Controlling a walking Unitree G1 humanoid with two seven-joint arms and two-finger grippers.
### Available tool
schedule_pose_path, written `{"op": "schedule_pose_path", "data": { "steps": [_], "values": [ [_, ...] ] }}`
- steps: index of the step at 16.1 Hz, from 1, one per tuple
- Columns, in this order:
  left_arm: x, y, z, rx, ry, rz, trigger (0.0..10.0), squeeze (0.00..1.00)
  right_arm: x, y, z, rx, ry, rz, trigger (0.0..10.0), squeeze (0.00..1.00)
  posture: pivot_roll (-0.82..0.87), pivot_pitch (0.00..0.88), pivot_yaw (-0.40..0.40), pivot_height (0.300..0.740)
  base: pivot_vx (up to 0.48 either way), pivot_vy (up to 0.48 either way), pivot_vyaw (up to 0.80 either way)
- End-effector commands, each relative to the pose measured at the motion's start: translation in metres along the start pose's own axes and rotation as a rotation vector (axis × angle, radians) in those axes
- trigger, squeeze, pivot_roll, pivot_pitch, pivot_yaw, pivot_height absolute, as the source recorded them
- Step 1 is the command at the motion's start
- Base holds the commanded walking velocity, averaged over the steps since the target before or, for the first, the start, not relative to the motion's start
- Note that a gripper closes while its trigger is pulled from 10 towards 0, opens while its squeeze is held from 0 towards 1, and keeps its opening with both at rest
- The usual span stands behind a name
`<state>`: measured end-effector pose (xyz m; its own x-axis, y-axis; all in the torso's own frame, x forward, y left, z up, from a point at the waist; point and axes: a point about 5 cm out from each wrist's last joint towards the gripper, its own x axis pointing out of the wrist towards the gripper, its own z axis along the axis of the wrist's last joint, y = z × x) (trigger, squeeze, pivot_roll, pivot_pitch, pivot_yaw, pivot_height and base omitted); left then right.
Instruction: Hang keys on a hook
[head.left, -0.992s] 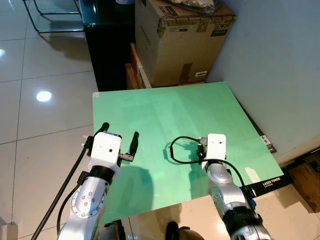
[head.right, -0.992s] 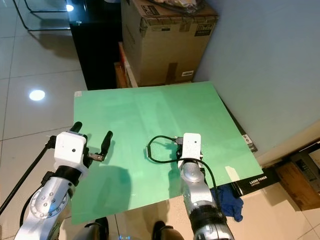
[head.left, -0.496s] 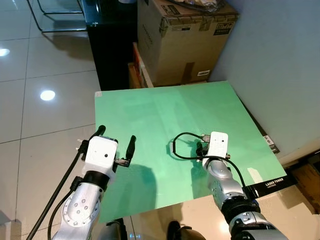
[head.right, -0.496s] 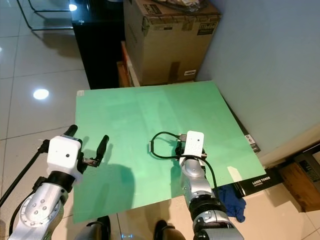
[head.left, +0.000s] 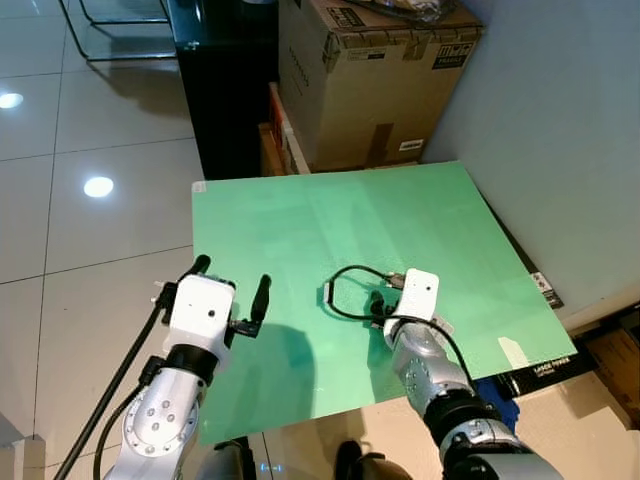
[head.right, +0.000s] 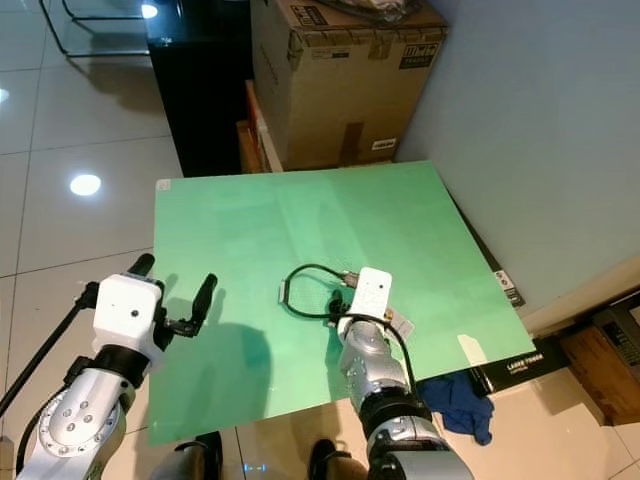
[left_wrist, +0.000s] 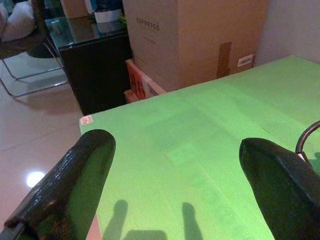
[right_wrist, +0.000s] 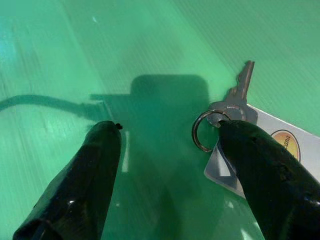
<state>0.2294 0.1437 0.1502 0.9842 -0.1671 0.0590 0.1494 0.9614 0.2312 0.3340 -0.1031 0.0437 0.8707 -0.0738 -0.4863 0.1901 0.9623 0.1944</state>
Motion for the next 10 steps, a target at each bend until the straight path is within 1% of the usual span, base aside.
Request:
{"op": "schedule_pose_path", "data": {
  "steps": [1,2,4,5,6,10],
  "values": [
    [-0.0037,-0.0032,0.0022,-0.011,0.001,-0.019,10.0,0.0,-0.0003,-0.0062,-0.0091,0.005,0.044,-0.022,10.0,0.0,0.12,0.321,-0.107,0.74,0.0,0.0,0.0],
    [-0.0036,-0.0038,0.0023,-0.012,0.001,-0.02,10.0,0.0,-0.0002,-0.009,-0.0105,-0.01,0.049,-0.036,10.0,0.0,0.11,0.322,-0.106,0.74,0.0,0.0,0.0],
    [-0.0033,-0.0043,0.0031,-0.013,-0.001,-0.021,10.0,0.0,0.0004,-0.0114,-0.0114,-0.01,0.054,-0.041,10.0,0.0,0.11,0.325,-0.104,0.74,0.0,0.0,0.0],
    [-0.003,-0.0045,0.003,-0.014,-0.001,-0.022,10.0,0.0,0.0011,-0.013,-0.0119,-0.01,0.062,-0.039,7.4,0.0,0.11,0.329,-0.101,0.74,0.0,0.0,0.0],
    [-0.0028,-0.0046,0.0026,-0.015,0.0,-0.023,10.0,0.0,0.0016,-0.0143,-0.0124,-0.004,0.069,-0.036,0.0,0.0,0.11,0.33,-0.102,0.74,0.0,0.0,0.0],
    [-0.0037,-0.0042,0.0026,-0.017,0.004,-0.023,10.0,0.0,0.0019,-0.0117,-0.0128,0.01,0.083,-0.005,0.0,0.0,0.11,0.336,-0.101,0.74,0.0,0.0,0.0]
  ]
}}
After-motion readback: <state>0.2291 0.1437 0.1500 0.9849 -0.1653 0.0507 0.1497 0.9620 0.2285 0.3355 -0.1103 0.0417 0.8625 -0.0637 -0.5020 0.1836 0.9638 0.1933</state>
